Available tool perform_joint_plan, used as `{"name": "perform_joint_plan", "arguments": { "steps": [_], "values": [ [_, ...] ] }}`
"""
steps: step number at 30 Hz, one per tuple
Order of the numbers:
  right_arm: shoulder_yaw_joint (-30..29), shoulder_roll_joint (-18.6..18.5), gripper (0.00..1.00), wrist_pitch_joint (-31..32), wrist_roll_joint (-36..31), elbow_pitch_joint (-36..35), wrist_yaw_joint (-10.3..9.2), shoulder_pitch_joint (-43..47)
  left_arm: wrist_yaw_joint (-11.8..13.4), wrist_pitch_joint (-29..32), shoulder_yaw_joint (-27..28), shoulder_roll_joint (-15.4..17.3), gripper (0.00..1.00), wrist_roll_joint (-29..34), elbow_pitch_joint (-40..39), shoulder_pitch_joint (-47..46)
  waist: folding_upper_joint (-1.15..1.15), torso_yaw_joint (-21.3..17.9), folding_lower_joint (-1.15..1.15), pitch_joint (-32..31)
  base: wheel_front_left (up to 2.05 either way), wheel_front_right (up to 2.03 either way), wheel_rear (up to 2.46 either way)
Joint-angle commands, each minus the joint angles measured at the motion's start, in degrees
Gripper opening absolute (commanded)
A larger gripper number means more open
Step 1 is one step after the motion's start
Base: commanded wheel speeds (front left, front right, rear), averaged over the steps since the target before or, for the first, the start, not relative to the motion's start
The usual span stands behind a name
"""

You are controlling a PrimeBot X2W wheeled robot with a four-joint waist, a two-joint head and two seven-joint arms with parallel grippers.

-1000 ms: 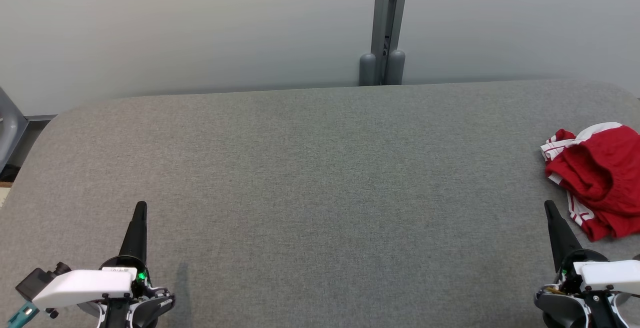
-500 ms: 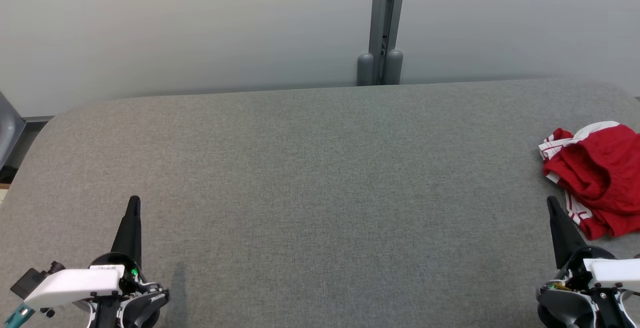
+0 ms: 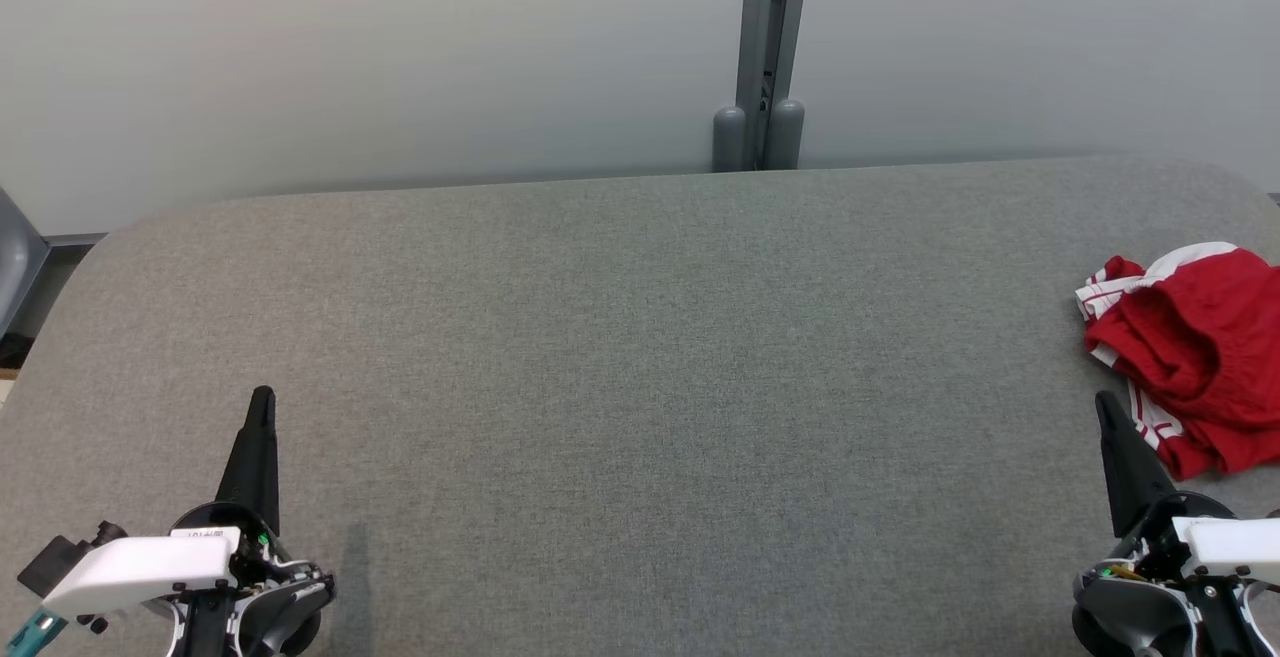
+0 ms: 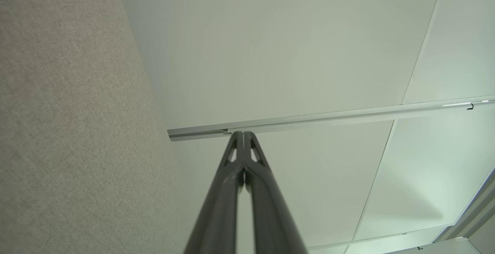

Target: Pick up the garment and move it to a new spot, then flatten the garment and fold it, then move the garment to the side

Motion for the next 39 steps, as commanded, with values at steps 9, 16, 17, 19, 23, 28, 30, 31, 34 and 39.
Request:
{"name": "perform_joint_plan", "arguments": {
  "steps": [9, 16, 17, 19, 23, 28, 30, 31, 34, 39],
  "values": [
    [-0.09, -0.5, 0.0, 0.18, 0.13, -0.17, 0.02, -0.52, -0.18, 0.19, 0.23, 0.29, 0.0, -0.07, -0.19, -0.68, 0.0, 0.0, 0.0, 0.0, 0.0, 0.0, 0.0],
    [-0.09, -0.51, 0.0, 0.17, 0.13, -0.17, 0.02, -0.52, -0.18, 0.19, 0.23, 0.29, 0.0, -0.07, -0.19, -0.68, 0.0, 0.0, 0.0, 0.0, 0.0, 0.0, 0.0],
    [-0.09, -0.51, 0.0, 0.17, 0.13, -0.17, 0.02, -0.52, -0.18, 0.19, 0.23, 0.3, 0.0, -0.07, -0.19, -0.68, 0.0, 0.0, 0.0, 0.0, 0.0, 0.0, 0.0],
    [-0.09, -0.51, 0.0, 0.17, 0.13, -0.17, 0.02, -0.52, -0.18, 0.19, 0.23, 0.3, 0.0, -0.07, -0.19, -0.68, 0.0, 0.0, 0.0, 0.0, 0.0, 0.0, 0.0],
    [-0.09, -0.51, 0.0, 0.17, 0.14, -0.17, 0.02, -0.52, -0.18, 0.19, 0.23, 0.3, 0.0, -0.07, -0.18, -0.68, 0.0, 0.0, 0.0, 0.0, 0.0, 0.0, 0.0],
    [-0.09, -0.51, 0.0, 0.17, 0.14, -0.17, 0.02, -0.52, -0.18, 0.19, 0.23, 0.3, 0.0, -0.07, -0.19, -0.68, 0.0, 0.0, 0.0, 0.0, 0.0, 0.0, 0.0],
    [-0.09, -0.51, 0.0, 0.17, 0.14, -0.17, 0.02, -0.52, -0.18, 0.19, 0.23, 0.3, 0.0, -0.07, -0.19, -0.68, 0.0, 0.0, 0.0, 0.0, 0.0, 0.0, 0.0],
    [-0.09, -0.51, 0.0, 0.17, 0.14, -0.17, 0.02, -0.52, -0.18, 0.19, 0.22, 0.3, 0.0, -0.07, -0.19, -0.68, 0.0, 0.0, 0.0, 0.0, 0.0, 0.0, 0.0],
    [-0.09, -0.51, 0.0, 0.17, 0.14, -0.17, 0.02, -0.52, -0.18, 0.19, 0.22, 0.3, 0.0, -0.07, -0.19, -0.68, 0.0, 0.0, 0.0, 0.0, 0.0, 0.0, 0.0],
    [-0.09, -0.51, 0.0, 0.17, 0.14, -0.17, 0.02, -0.52, -0.18, 0.19, 0.22, 0.3, 0.0, -0.07, -0.19, -0.68, 0.0, 0.0, 0.0, 0.0, 0.0, 0.0, 0.0]
  ]
}}
